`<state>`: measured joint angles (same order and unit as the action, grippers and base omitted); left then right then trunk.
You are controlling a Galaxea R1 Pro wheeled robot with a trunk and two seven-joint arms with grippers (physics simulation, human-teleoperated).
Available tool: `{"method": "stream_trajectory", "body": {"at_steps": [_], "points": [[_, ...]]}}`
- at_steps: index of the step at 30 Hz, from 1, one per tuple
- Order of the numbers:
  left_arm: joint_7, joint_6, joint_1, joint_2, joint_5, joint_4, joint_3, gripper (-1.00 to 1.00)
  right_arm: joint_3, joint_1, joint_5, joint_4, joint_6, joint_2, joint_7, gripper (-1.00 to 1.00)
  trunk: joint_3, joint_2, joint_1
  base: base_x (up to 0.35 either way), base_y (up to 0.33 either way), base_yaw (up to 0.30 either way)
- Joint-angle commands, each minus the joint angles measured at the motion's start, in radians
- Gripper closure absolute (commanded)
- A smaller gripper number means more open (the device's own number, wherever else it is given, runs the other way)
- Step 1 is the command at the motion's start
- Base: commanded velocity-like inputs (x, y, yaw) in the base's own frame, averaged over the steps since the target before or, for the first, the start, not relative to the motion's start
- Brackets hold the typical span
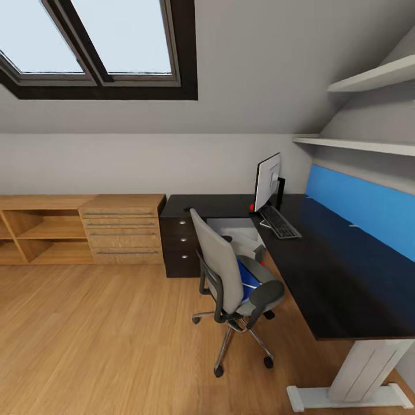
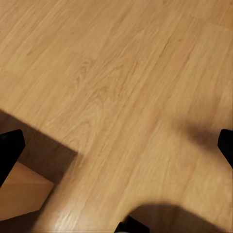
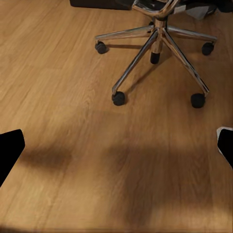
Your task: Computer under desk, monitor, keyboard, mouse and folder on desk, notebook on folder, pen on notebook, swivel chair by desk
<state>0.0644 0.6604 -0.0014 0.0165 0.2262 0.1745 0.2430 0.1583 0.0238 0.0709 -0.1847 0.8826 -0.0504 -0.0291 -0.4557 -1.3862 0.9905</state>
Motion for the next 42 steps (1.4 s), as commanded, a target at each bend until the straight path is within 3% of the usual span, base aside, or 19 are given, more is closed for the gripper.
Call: {"method": "stream_trajectory", "body": {"at_steps": [1,8,10,11,18,34,42], "points": [[0.005,0.002,0.000,0.000,0.007,0.000,-0.008,-1.00,-0.002,0.001,0.007,0.001,0.002,0.000,-0.003,-1.00,-0.004,-0.008,0.004,-0.037,0.005,0.000],[0.006,-0.033,0.000,0.006,0.010,0.000,-0.009,-1.00,-0.003,0.000,0.006,-0.001,0.002,0.000,-0.004,-1.00,-0.026,-0.057,0.031,-0.011,0.002,0.000],[0.004,-0.077,0.000,0.007,0.011,0.001,-0.010,-1.00,-0.004,0.001,0.005,-0.002,0.002,0.002,-0.004,-1.00,-0.032,-0.071,0.038,0.000,0.000,0.000],[-0.002,-0.147,0.000,0.006,0.010,0.026,-0.009,-1.00,-0.004,0.001,0.006,-0.001,0.001,0.001,-0.005,-1.00,-0.036,-0.078,0.042,0.000,0.000,0.000],[-0.001,-0.151,0.000,-0.002,0.008,0.034,-0.011,-1.00,-0.007,0.001,0.003,-0.008,-0.058,0.005,-0.006,-1.00,-0.057,-0.127,0.069,0.000,0.000,0.000],[-0.003,-0.155,0.000,0.001,0.008,0.035,-0.010,-1.00,-0.008,0.001,0.005,-0.016,-0.058,0.024,-0.006,-1.00,-0.108,-0.239,0.130,0.000,0.000,0.000],[-0.001,-0.152,0.000,-0.014,0.007,0.036,-0.012,-1.00,-0.008,0.001,0.005,-0.016,-0.059,0.024,-0.006,-1.00,-0.133,-0.295,0.161,0.000,0.000,0.000]]}}
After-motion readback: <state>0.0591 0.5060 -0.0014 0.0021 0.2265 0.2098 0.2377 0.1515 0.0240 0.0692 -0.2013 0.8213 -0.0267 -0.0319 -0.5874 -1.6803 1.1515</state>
